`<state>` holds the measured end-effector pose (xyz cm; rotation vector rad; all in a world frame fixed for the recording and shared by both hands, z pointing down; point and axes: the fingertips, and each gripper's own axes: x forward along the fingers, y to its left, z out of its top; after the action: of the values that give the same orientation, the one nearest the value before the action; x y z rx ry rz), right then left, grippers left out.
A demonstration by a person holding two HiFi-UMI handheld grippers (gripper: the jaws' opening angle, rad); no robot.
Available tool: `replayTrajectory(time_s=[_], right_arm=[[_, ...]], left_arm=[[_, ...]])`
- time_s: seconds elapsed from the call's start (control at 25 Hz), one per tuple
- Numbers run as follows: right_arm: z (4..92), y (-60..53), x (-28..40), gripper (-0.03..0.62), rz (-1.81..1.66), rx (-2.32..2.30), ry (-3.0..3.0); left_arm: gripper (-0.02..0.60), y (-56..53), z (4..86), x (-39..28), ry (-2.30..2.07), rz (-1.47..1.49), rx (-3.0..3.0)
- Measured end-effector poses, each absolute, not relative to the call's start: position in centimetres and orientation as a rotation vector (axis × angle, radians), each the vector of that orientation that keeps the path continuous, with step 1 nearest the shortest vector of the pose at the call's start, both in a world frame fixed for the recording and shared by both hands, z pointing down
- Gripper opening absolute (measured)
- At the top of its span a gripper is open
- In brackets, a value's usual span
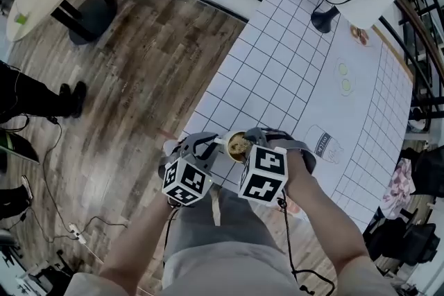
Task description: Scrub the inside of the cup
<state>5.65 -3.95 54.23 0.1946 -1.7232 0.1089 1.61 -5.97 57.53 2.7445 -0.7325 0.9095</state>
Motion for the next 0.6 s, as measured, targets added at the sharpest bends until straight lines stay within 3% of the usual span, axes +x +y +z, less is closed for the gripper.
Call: replayTrajectory(time_s=[0.36, 0.6], right_arm=[[53.3, -1.7, 4.8, 0.141, 0.298, 0.082, -1.794], [53.2, -2.7, 5.3, 0.146, 0.18, 0.199, -1.76]], left_arm=[[0.044, -4.2, 58.4, 0.8, -0.758, 0.918, 2.687], [0.046, -3.9, 58.2, 1.0, -0.749, 0.898, 2.686]])
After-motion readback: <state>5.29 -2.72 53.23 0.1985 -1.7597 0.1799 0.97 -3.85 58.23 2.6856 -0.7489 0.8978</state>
